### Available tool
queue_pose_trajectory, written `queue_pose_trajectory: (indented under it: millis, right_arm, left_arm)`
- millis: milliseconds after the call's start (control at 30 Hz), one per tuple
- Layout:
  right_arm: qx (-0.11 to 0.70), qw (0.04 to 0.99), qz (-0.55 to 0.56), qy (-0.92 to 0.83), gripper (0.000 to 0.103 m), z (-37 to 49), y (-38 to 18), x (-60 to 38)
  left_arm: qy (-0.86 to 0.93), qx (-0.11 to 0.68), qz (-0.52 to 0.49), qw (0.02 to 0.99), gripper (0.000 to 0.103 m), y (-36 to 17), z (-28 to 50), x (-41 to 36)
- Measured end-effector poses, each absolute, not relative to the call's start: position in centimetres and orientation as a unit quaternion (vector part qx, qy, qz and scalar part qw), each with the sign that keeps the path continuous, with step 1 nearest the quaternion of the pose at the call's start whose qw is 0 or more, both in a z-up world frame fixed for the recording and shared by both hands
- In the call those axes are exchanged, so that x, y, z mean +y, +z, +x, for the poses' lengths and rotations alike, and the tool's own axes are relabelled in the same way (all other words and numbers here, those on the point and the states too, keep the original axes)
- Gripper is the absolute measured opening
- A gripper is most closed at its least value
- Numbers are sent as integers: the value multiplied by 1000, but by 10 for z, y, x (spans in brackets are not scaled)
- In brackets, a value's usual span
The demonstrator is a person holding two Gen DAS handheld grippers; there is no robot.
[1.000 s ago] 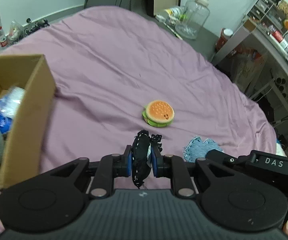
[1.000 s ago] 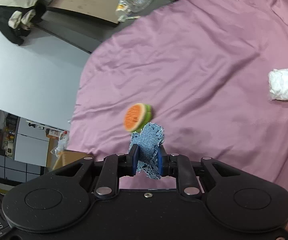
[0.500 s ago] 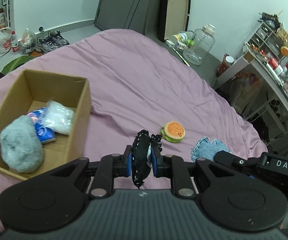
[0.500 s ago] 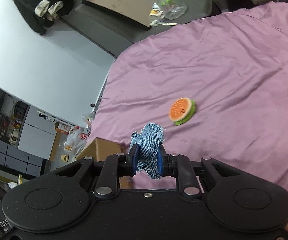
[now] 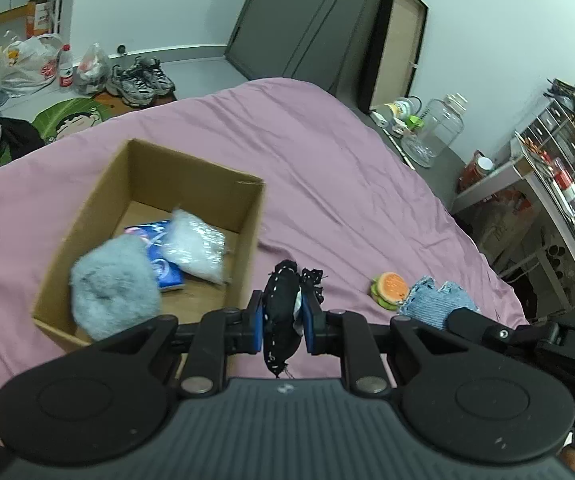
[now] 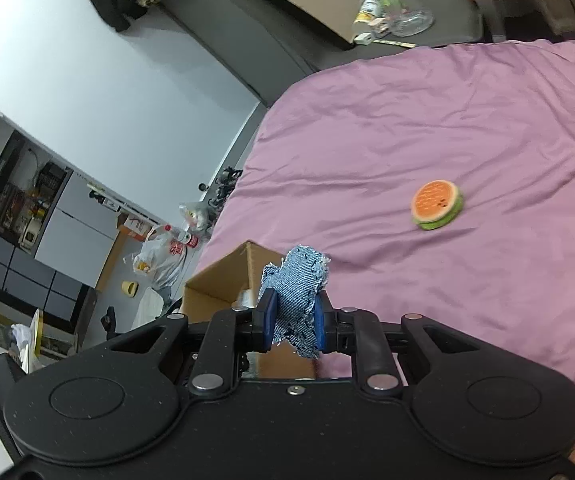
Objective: Organize soft objects
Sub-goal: 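Carry the black plush and denim plush with both tools over the cardboard box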
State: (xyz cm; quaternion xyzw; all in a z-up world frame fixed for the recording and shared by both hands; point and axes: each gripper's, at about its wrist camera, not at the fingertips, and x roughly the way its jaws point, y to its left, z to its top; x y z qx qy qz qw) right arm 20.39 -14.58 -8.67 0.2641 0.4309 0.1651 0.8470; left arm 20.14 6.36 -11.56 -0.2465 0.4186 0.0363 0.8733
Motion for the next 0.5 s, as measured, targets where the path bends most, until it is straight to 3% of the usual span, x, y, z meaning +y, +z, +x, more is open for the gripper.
queue_pose_trajectory:
  millis: [500]
  right_arm:
    - [446,852,215,171,19,202,-86,-75]
  left_arm:
    - [46,441,-287,849,18,-150,198,120]
